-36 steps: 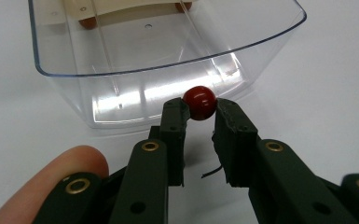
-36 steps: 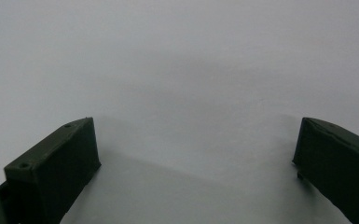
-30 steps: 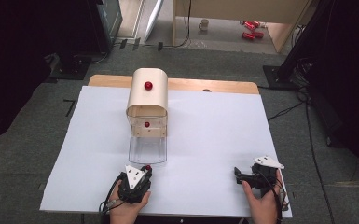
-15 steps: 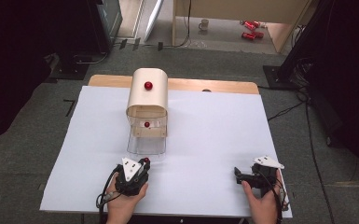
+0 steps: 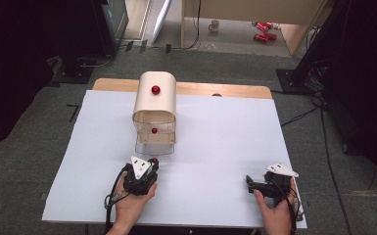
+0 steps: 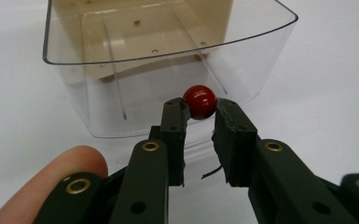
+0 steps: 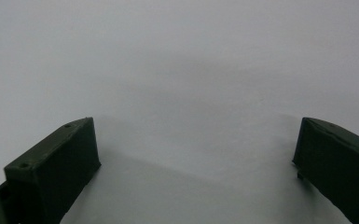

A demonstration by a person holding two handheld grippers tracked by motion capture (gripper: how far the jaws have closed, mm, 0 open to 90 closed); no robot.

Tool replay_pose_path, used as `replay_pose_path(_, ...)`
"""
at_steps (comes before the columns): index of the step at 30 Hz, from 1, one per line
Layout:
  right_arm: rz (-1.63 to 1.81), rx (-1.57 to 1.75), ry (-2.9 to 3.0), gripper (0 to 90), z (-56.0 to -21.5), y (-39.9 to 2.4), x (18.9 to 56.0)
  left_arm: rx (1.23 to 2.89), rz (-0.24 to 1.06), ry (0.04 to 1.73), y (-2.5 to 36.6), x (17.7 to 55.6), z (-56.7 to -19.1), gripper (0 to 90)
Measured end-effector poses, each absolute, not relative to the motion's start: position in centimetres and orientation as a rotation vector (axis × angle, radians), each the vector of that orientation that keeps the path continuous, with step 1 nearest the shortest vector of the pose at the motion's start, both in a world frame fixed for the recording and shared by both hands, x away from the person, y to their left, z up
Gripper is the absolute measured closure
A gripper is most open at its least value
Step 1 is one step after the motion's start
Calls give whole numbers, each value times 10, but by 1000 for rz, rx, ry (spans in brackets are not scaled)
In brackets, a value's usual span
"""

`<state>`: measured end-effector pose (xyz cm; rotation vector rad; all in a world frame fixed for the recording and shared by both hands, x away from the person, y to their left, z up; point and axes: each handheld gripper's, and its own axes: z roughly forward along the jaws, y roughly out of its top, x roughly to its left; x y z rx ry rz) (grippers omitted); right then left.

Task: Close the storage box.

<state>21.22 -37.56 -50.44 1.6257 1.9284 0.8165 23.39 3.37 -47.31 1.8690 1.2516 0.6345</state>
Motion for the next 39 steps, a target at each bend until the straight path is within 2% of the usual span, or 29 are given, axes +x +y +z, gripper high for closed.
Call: replay_pose_path(39, 816, 1626, 1928, 0, -504, -376, 212, 1879, 689, 1252, 26, 281, -476, 752)
